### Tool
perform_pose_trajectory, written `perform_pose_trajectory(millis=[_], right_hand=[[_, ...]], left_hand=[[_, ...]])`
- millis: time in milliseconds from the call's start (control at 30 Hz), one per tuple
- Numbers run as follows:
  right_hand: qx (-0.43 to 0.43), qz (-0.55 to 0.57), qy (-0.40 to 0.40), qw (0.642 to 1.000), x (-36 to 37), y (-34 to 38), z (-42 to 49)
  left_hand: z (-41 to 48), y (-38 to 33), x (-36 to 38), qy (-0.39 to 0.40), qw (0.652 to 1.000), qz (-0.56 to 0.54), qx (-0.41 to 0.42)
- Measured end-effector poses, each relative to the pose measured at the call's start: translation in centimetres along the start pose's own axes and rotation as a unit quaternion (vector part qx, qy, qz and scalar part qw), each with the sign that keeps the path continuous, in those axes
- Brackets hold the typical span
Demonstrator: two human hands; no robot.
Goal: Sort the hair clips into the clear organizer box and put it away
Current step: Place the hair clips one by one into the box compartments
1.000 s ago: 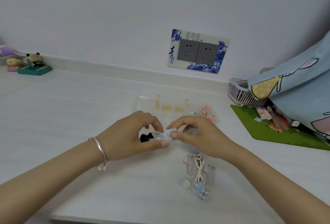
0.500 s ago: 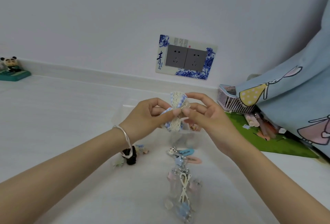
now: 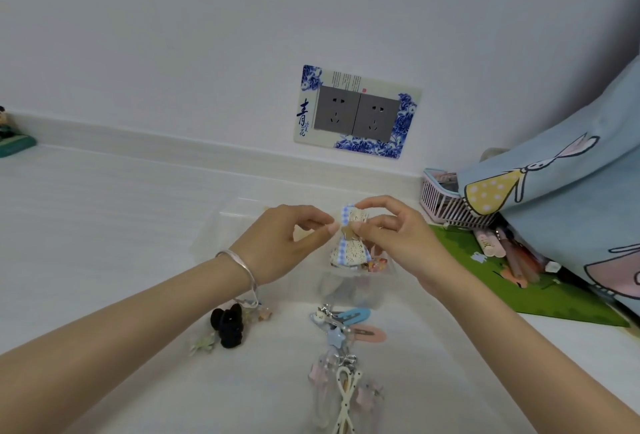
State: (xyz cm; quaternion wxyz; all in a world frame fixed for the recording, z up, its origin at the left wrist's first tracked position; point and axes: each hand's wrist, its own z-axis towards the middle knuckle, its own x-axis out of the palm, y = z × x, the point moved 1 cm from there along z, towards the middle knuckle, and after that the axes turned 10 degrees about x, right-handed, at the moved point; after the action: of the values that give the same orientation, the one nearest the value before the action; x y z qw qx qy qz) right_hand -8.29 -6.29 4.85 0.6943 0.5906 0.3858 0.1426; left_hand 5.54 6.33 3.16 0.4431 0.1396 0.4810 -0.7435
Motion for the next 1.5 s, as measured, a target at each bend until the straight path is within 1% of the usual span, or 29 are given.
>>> perform_pose_trajectory(millis=[67,133,200,233,267,333,400,467,567,767,833,867,967,1033,1100,1200,1267,1333,1400,1467,1500], right_hand=[[-0.022,-0.068,-0.012,0.997,0.2,-0.2,0.6],[-0.052,-0.153,-0.015,0.987,0.6,-0.2,1.0],[-0.071,-0.292,-0.04,0.953,1.0,-0.3,1.4],[-0.076,-0.337,-0.052,0.937,1.0,-0.4,1.5],[-0.075,-0.353,-0.053,0.931,1.0,-0.3,1.4],[-0.089,-0.346,-0.039,0.933,0.5,-0.1,0.9],[-0.148,-0.346,-0.024,0.926,0.0,0.1,0.0],[-0.193,-0.371,0.007,0.908,-0.4,0.1,-0.7],[-0.171,-0.429,0.064,0.884,-0.5,-0.5,-1.0],[-0.174,-0.537,0.075,0.822,-0.1,-0.5,-0.8],[-0.177,-0.553,0.077,0.811,0.2,-0.3,-0.6],[-0.186,-0.547,0.068,0.814,0.3,-0.2,-0.6],[-0.224,-0.491,0.018,0.842,-0.4,0.2,-1.3],[-0.24,-0.476,-0.001,0.846,-0.9,0.5,-1.7],[-0.238,-0.486,0.011,0.841,-0.9,0.5,-1.9],[-0.24,-0.521,0.047,0.818,-0.4,-0.1,-1.9],[-0.246,-0.514,0.046,0.82,-0.3,-0.2,-2.2],[-0.246,-0.46,0.017,0.853,-0.6,0.1,-2.8],[-0.254,-0.375,-0.009,0.891,-1.1,0.0,-3.9],[-0.263,-0.301,-0.01,0.916,-1.5,-0.5,-5.6],[-0.253,-0.276,0.002,0.927,-1.5,-0.8,-6.6]], left_hand=[[-0.2,0.0,0.0,0.016,0.999,0.038,0.02],[-0.5,0.0,0.1,0.039,0.996,0.064,0.045],[-0.5,0.2,0.2,0.05,0.994,0.075,0.061],[-0.6,0.4,0.3,0.053,0.993,0.078,0.064],[-0.7,0.5,0.3,0.056,0.993,0.082,0.066],[-1.0,0.7,0.2,0.056,0.991,0.094,0.071],[-1.5,0.8,0.1,0.056,0.99,0.101,0.081],[-1.9,0.8,0.0,0.057,0.988,0.108,0.089],[-2.4,1.0,-0.1,0.074,0.987,0.117,0.085],[-2.7,1.1,0.1,0.092,0.982,0.141,0.087],[-2.8,1.1,0.1,0.093,0.981,0.148,0.087],[-2.8,1.1,0.0,0.093,0.981,0.148,0.089],[-3.0,0.9,-0.1,0.096,0.98,0.146,0.091],[-3.1,0.9,-0.2,0.094,0.98,0.15,0.094],[-3.1,0.9,-0.2,0.092,0.979,0.157,0.097],[-3.3,0.8,-0.1,0.087,0.98,0.15,0.093],[-3.5,0.2,-0.2,0.081,0.982,0.135,0.104],[-4.0,-0.7,-0.5,0.076,0.979,0.133,0.134],[-5.0,-1.8,-0.8,0.07,0.977,0.128,0.156],[-6.2,-2.6,-1.0,0.081,0.981,0.104,0.142],[-6.8,-2.9,-0.9,0.094,0.983,0.095,0.127]])
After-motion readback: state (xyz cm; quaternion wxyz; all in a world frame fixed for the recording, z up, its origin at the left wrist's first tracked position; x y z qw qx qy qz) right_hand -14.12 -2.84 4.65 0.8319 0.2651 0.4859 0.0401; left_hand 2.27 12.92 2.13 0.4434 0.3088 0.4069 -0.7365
